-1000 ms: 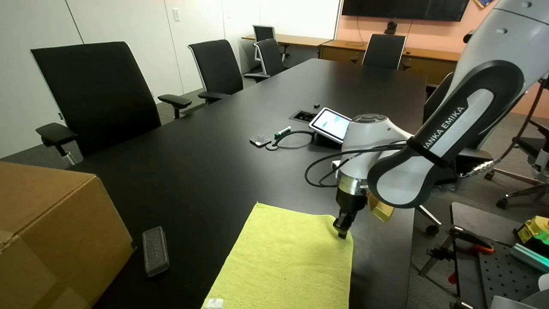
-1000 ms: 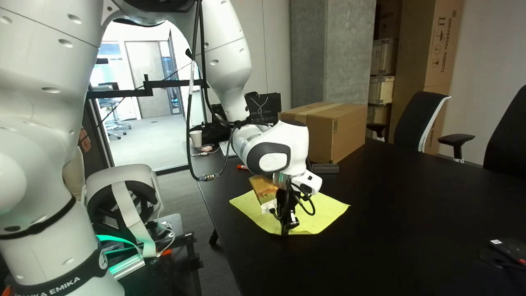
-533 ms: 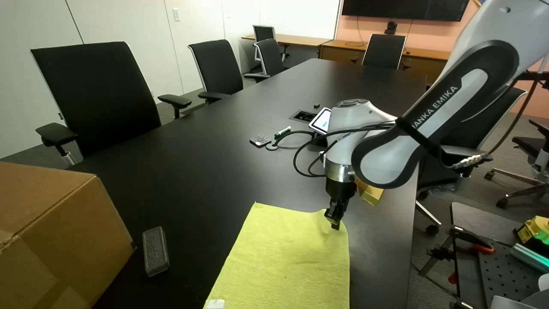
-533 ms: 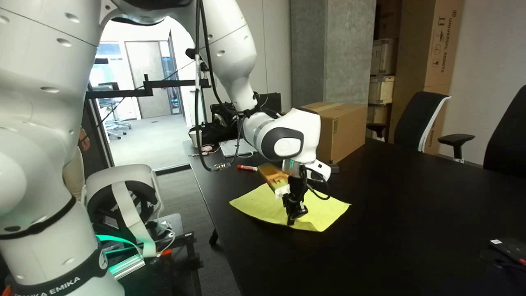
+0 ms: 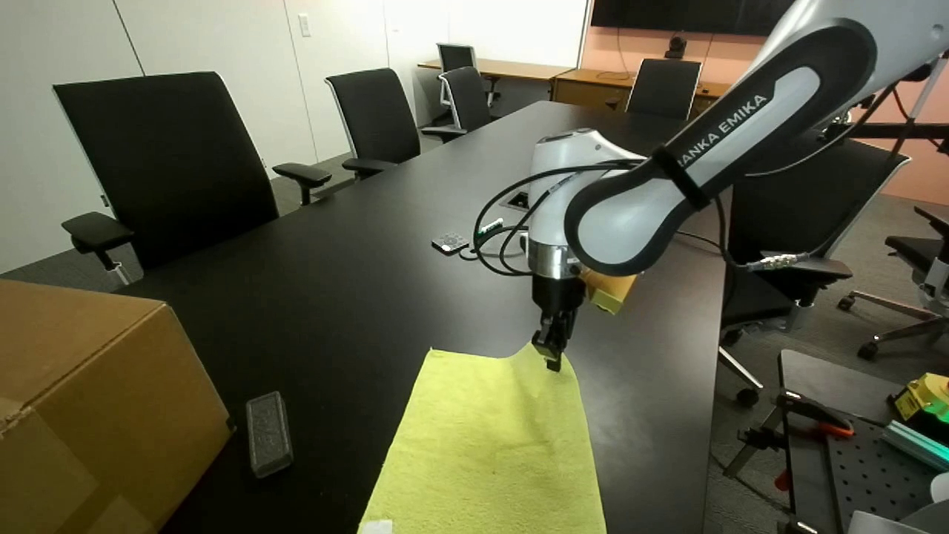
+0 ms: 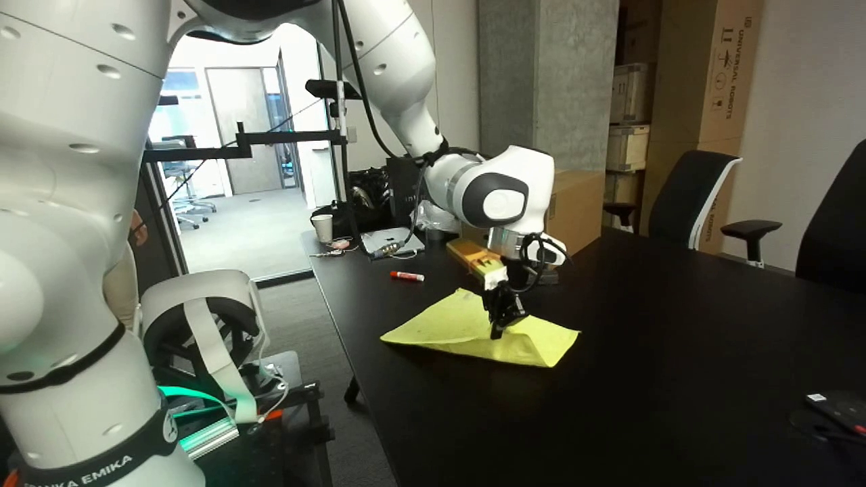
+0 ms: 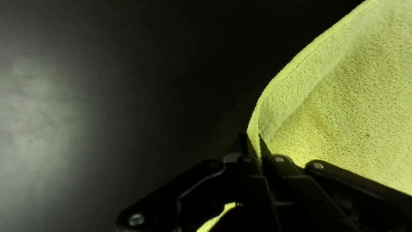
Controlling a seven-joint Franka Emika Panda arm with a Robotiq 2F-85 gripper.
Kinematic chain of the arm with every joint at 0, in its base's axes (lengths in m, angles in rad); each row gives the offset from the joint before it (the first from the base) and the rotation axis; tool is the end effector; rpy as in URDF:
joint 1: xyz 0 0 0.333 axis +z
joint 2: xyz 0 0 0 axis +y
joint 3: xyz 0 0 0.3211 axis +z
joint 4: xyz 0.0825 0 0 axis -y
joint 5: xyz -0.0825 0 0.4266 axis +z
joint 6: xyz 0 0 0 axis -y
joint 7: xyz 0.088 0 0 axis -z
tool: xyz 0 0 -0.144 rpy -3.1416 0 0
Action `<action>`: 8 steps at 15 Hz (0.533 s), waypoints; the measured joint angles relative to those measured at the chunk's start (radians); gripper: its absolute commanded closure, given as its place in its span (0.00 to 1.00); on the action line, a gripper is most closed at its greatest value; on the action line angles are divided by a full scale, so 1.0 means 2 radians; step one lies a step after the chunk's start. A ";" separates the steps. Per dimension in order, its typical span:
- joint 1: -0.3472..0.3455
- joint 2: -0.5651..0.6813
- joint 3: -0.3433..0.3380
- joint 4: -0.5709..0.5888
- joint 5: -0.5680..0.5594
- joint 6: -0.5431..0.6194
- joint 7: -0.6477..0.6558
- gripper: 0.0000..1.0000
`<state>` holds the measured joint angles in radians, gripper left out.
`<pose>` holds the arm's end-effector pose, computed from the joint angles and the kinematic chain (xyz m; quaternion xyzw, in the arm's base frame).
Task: Fold the towel on the table in half.
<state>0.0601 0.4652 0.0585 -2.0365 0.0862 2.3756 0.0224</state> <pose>0.6034 0.0764 0.1368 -0.9971 -0.0128 0.0656 0.0366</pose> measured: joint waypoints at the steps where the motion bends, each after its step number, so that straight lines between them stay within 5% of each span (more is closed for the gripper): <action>1: 0.001 0.003 0.000 0.012 0.000 -0.009 0.000 0.97; 8: 0.002 0.041 0.011 0.102 0.000 -0.057 0.000 0.96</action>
<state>0.0641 0.5471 0.0800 -1.8327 0.0863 2.2618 0.0224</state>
